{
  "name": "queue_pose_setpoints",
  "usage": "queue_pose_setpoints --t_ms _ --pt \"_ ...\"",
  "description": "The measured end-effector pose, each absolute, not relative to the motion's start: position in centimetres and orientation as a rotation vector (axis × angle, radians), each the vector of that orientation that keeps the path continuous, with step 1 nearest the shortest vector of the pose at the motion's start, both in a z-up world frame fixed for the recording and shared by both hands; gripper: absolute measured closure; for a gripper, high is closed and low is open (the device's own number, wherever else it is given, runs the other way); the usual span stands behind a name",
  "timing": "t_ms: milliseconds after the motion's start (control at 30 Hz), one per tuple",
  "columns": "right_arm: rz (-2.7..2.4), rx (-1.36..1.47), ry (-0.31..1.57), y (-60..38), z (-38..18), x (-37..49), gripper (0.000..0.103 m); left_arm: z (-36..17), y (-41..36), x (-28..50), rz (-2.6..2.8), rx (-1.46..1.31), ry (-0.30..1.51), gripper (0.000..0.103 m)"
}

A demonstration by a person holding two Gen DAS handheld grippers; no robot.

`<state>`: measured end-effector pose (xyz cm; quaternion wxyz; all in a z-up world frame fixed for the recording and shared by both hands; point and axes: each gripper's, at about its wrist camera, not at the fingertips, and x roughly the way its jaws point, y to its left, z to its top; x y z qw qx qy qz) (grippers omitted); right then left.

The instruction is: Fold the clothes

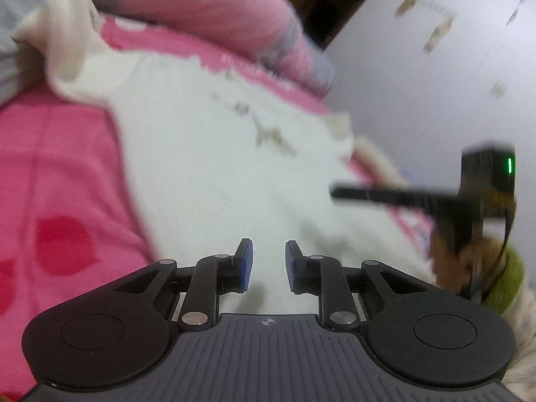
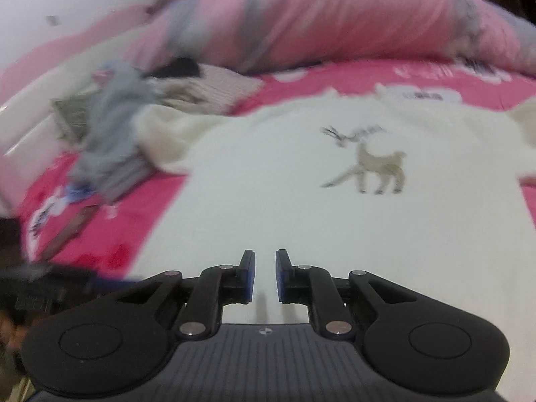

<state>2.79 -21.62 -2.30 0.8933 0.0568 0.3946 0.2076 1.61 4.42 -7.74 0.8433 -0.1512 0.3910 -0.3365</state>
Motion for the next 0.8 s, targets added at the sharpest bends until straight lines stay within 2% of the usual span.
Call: queue_pose_setpoints --t_ms 167,333,433,600,700,800 --pt "0.494 -0.027 0.888 -20.7 -6.5 0.9 0.089 -9.2 4.3 1.4 -0.645 -0.246 0.847 0.083" --pt "0.59 -0.282 0.917 -22.7 -5.7 -6.3 0.089 -9.6 6.2 1.4 -0.635 -0.305 0.876 0.084" --pt "0.616 -0.331 0.973 -23.3 -4.0 -7.6 0.09 -9.2 6.5 1.5 -0.637 -0.306 0.886 0.084" --pt "0.553 -0.267 0.838 -21.8 -2.2 -3.6 0.089 -8.7 5.6 0.9 -0.618 -0.204 0.868 0.084" --pt "0.473 -0.225 0.9 -21.1 -4.9 -1.6 0.089 -8.7 5.2 0.9 -0.608 -0.182 0.869 0.084" --pt "0.473 -0.211 0.876 -23.0 -5.8 -6.3 0.089 -8.7 5.2 1.1 -0.609 -0.178 0.876 0.084"
